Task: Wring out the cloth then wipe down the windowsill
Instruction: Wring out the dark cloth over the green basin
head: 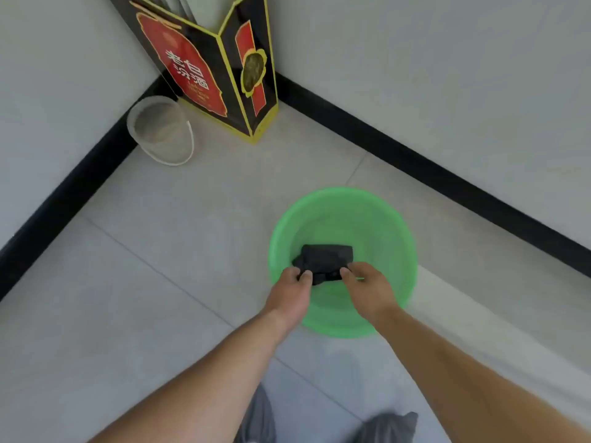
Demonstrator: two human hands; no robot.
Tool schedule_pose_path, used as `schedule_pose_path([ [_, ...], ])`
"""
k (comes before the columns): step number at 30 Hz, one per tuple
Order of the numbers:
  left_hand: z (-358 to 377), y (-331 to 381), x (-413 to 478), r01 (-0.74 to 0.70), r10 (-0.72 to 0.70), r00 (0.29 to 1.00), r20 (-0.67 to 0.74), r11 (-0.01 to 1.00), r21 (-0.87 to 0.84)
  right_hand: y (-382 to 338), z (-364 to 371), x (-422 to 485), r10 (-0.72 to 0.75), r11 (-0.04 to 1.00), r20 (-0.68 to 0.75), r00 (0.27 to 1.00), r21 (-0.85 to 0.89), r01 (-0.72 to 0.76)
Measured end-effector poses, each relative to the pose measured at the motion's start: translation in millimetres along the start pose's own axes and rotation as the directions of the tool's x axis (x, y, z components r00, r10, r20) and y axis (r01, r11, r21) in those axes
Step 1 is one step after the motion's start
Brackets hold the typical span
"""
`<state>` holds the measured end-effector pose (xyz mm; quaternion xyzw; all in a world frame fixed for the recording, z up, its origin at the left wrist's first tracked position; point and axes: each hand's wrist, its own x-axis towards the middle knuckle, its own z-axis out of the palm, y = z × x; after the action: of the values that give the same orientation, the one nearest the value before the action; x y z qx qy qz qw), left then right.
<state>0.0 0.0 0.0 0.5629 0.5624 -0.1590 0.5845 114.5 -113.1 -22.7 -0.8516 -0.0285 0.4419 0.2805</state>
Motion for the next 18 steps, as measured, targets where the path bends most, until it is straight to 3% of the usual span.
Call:
schedule_pose_path([
  [5, 23, -4, 59, -0.152, 0.166, 0.982, -0.09, 0.977, 0.151, 16, 31, 68, -0.115, 0.993, -0.163, 0.98, -0.045, 0.109],
  [8, 36, -11, 81, -0.107, 0.126, 0.984, -0.125, 0.983, 0.147, 17, 42, 86, -0.062, 0.997, -0.207, 0.976, 0.027, 0.069],
  [13, 46, -4, 96, 0.027, -0.047, 0.987, -0.155, 0.991, -0.128, 17, 52, 94, 0.111, 0.954, -0.111, 0.988, 0.291, -0.074],
  [18, 46, -2, 93, 0.075, -0.109, 0.991, -0.082, 0.939, -0.336, 19, 39, 84, 0.011, 0.882, 0.071, 0.997, 0.469, -0.044],
])
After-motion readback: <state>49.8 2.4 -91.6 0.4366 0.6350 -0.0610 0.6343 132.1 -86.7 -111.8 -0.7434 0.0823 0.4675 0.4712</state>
